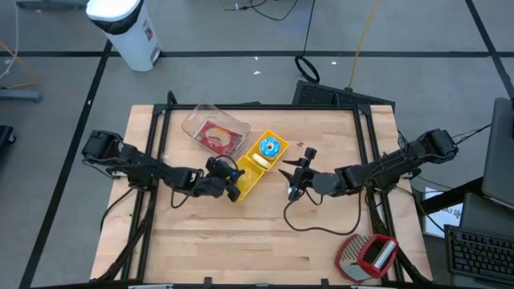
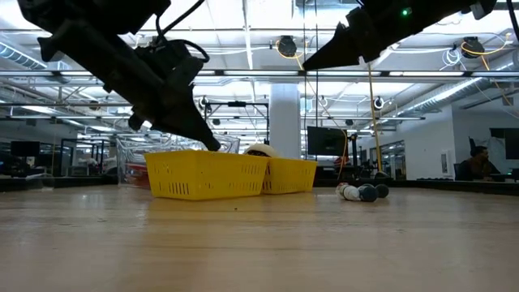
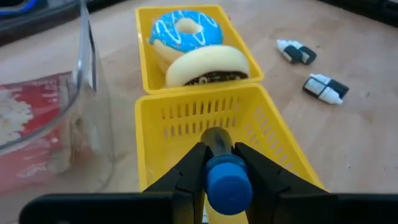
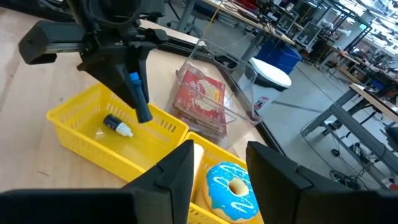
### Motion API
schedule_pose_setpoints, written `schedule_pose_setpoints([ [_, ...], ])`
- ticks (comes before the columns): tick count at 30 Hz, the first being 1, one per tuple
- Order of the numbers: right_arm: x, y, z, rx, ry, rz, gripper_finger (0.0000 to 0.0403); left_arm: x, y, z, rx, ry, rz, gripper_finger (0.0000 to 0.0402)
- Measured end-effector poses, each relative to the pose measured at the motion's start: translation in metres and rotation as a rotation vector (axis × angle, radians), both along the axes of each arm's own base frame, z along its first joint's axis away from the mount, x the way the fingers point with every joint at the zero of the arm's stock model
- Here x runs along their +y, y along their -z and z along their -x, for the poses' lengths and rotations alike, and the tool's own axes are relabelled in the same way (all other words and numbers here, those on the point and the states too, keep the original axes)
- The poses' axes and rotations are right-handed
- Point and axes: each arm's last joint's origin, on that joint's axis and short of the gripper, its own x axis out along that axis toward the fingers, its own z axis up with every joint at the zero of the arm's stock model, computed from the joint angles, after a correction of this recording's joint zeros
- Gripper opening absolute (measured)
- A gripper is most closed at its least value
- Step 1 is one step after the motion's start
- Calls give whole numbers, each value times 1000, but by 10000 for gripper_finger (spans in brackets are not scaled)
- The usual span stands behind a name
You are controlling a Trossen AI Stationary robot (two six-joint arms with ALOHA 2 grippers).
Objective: Pick & Place Food Item
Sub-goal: Put the blue food coloring bottle into the bottom yellow bin, then put the brown food coloring bottle into the bottom yellow bin
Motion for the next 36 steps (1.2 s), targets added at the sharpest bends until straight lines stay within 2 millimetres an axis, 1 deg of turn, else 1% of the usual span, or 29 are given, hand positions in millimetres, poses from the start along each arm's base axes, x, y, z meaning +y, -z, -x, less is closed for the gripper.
schedule_pose_setpoints([
  [3, 0, 0, 0, -1, 1, -1, 137, 1, 1, 0, 7, 11, 13, 85],
  [6, 0, 0, 0, -7, 5, -14, 140, 1, 1, 0, 9, 15, 9, 104],
  [9, 0, 1, 0, -6, 8, -22, 144, 0, 1, 0, 14, 22, 1, 139],
  [15, 0, 6, 4, 48, 16, -40, 151, 0, 1, 0, 17, 25, -3, 227],
  [18, -1, 14, 10, 94, 57, -105, 153, 0, 1, 0, 17, 25, -3, 257],
  [21, -3, 26, 19, 185, 125, -169, 157, 0, 0, 0, 15, 24, -2, 278],
  [25, -9, 41, 34, 321, 232, -215, 166, 0, 0, 0, 12, 24, -1, 293],
  [27, -12, 50, 41, 354, 265, -265, 171, 0, 0, 0, 11, 24, -1, 295],
  [31, -16, 72, 51, 456, 204, -391, 176, 0, 0, -1, 7, 23, 0, 292],
  [33, -20, 83, 56, 480, 182, -436, 176, 0, 0, -1, 6, 20, -3, 289],
  [36, -28, 98, 65, 473, 216, -477, 174, 2, -1, -1, 0, 13, -2, 283],
])
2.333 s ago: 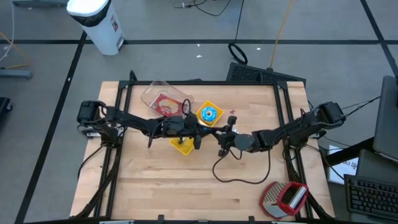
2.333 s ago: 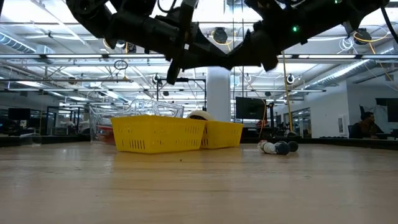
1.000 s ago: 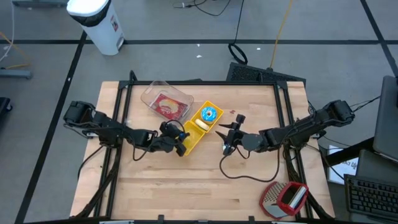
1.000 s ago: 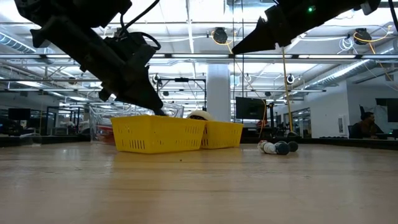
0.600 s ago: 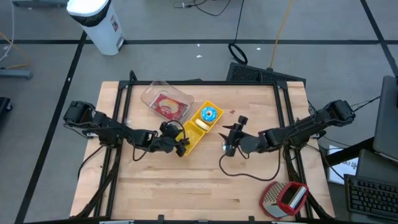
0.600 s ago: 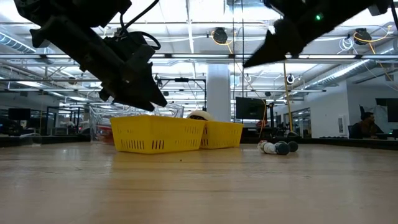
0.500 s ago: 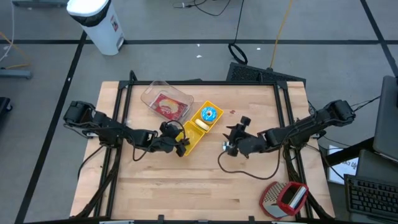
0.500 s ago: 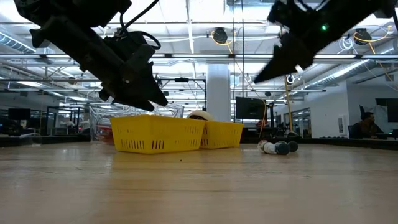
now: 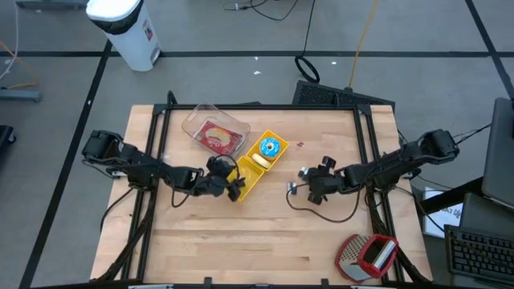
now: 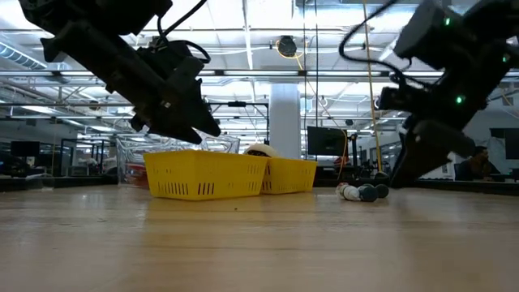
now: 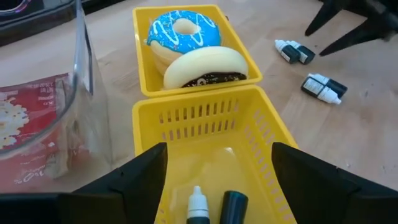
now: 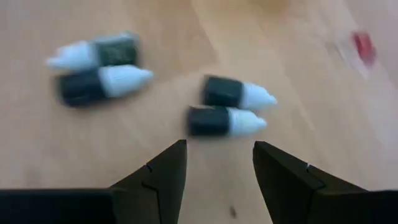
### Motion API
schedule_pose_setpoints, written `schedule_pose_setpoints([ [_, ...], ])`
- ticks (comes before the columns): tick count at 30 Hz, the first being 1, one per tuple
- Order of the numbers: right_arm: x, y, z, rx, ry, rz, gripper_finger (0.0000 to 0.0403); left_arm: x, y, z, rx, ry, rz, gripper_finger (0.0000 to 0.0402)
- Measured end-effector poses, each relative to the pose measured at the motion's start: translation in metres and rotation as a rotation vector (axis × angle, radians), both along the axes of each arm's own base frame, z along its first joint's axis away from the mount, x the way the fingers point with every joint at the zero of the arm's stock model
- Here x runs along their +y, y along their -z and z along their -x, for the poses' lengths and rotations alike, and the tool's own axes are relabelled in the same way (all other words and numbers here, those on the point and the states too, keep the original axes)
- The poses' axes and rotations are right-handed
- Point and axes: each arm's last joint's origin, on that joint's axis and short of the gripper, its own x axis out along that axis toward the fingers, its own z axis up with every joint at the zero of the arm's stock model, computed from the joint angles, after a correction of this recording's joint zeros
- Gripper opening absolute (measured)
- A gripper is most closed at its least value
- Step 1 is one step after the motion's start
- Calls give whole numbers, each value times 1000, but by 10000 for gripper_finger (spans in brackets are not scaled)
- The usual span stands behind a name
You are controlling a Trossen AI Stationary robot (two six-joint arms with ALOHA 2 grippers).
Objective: Pick & Place Food Item
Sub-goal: Put the brown food coloring bottle into the bottom yellow bin
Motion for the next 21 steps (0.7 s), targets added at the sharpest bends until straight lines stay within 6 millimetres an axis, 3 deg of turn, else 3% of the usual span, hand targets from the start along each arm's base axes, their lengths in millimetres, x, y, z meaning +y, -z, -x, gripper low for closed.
schedule_pose_setpoints([
  [12, -18, 22, 8, -151, 20, -153, 236, 9, -1, -2, -11, -18, 19, 286],
  [21, -21, 26, 12, -145, 3, -47, 248, 9, 0, -3, -10, 0, 38, 276],
])
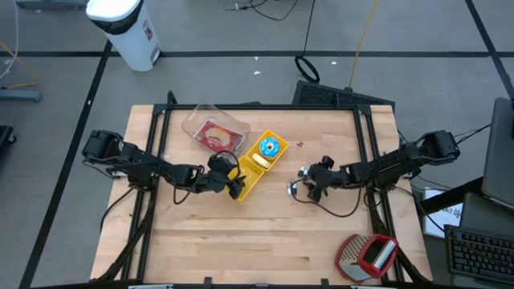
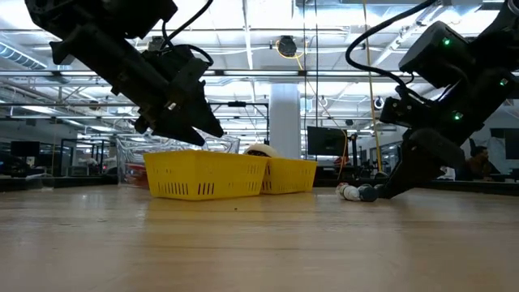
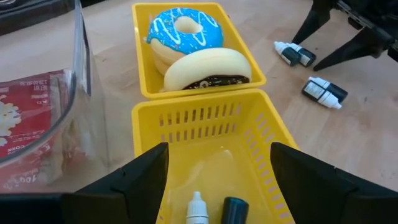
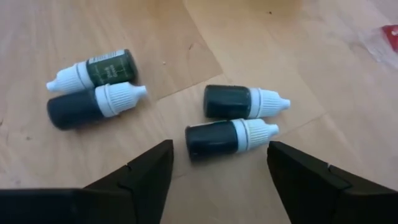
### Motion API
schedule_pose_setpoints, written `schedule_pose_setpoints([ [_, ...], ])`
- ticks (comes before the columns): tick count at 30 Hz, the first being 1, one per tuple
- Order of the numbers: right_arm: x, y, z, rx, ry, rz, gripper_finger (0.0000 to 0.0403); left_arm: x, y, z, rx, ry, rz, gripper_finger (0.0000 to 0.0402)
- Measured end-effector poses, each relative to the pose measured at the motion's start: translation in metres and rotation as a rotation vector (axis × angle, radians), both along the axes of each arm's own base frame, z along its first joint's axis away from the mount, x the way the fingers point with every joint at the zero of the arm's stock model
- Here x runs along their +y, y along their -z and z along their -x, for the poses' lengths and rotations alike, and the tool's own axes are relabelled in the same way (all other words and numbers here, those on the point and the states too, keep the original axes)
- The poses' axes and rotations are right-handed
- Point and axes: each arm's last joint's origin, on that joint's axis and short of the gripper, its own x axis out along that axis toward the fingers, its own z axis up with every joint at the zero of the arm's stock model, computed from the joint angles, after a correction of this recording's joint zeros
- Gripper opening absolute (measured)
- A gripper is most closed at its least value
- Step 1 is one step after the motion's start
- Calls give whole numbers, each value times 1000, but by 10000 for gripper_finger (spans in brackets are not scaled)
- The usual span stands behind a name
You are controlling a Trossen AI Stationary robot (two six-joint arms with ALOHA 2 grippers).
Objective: Pick & Place Food Item
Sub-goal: Put the brown food coloring bottle into the bottom yellow bin
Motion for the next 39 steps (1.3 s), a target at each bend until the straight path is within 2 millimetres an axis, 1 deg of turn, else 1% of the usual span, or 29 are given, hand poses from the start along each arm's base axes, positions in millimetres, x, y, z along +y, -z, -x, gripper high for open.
schedule_pose_setpoints([
  [7, -1, -2, -3, -89, 112, -99, 240, 0, 0, 0, 0, 1, 0, 278],
  [11, -6, -2, -3, -106, 175, -132, 239, 0, 0, 0, 0, 1, 0, 274],
  [19, -13, -1, -2, -123, 269, -177, 227, 0, 0, 0, 0, 1, 0, 279],
  [23, -13, 0, -1, -106, 264, -168, 217, 0, 0, 0, 0, 1, 0, 274],
  [30, -13, 0, 0, -80, 248, -145, 194, 0, 0, 0, 0, 1, 0, 280],
  [39, -13, 1, 1, -62, 240, -131, 150, 0, 0, 0, 0, 1, 0, 275],
])
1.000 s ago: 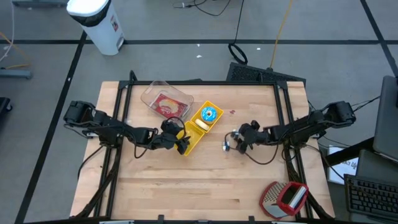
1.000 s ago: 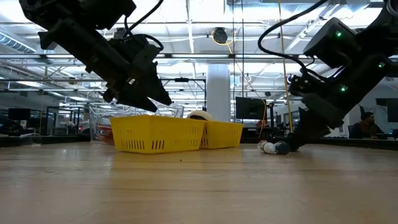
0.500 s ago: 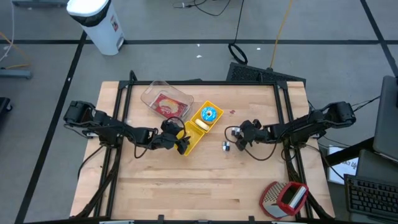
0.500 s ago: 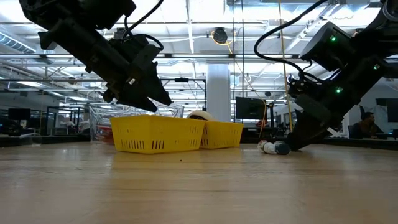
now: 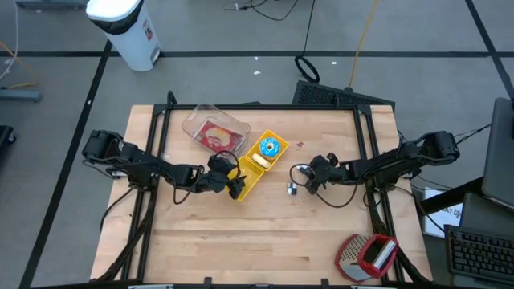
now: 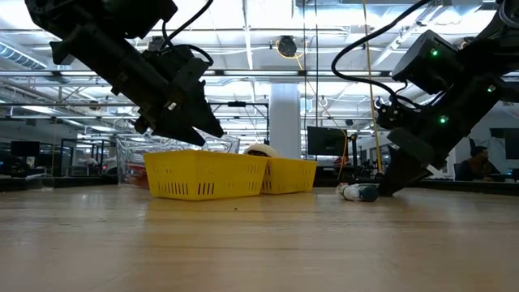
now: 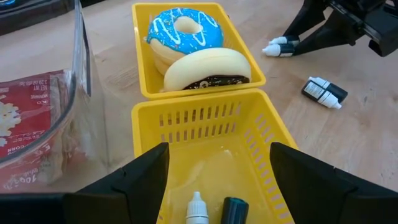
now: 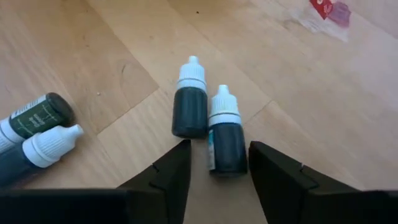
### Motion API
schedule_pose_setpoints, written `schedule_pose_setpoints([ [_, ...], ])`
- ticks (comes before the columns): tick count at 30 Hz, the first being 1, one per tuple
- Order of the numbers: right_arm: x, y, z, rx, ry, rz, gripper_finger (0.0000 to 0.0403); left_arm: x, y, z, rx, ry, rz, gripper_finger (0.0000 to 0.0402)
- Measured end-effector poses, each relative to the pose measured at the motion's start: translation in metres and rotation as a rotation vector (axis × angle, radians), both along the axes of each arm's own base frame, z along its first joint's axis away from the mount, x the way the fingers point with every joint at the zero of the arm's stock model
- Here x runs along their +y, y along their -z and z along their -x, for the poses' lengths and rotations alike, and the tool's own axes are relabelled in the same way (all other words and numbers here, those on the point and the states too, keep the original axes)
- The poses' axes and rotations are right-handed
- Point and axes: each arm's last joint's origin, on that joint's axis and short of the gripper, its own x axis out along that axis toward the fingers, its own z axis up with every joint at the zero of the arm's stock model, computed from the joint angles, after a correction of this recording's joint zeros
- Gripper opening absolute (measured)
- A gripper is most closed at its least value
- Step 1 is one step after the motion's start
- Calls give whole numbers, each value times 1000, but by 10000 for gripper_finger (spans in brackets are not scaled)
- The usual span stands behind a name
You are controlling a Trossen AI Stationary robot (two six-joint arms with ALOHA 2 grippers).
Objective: Pick & Place Food Item
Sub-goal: Put the brown food coloring bottle into the bottom yellow bin
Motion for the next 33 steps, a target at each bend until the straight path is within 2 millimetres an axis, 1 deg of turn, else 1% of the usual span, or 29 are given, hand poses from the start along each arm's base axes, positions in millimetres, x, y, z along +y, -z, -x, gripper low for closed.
schedule_pose_setpoints([
  [8, 0, 0, 0, 23, -49, 32, 112, 0, 0, 0, 0, 0, 0, 276],
  [16, 0, -1, -1, 34, -89, 62, 53, 0, 0, 0, 0, -1, 1, 274],
  [20, 0, -5, -4, 32, -126, 93, 50, 0, 0, 0, -1, 2, -2, 278],
  [27, 3, -34, -18, -60, -193, 193, 53, -2, -9, -6, -114, 16, 28, 276],
  [30, 8, -50, -25, -100, -223, 271, 54, -3, -14, -10, -178, 55, 69, 274],
  [33, 15, -63, -33, -151, -304, 351, 54, -5, -18, -14, -256, 77, 141, 277],
])
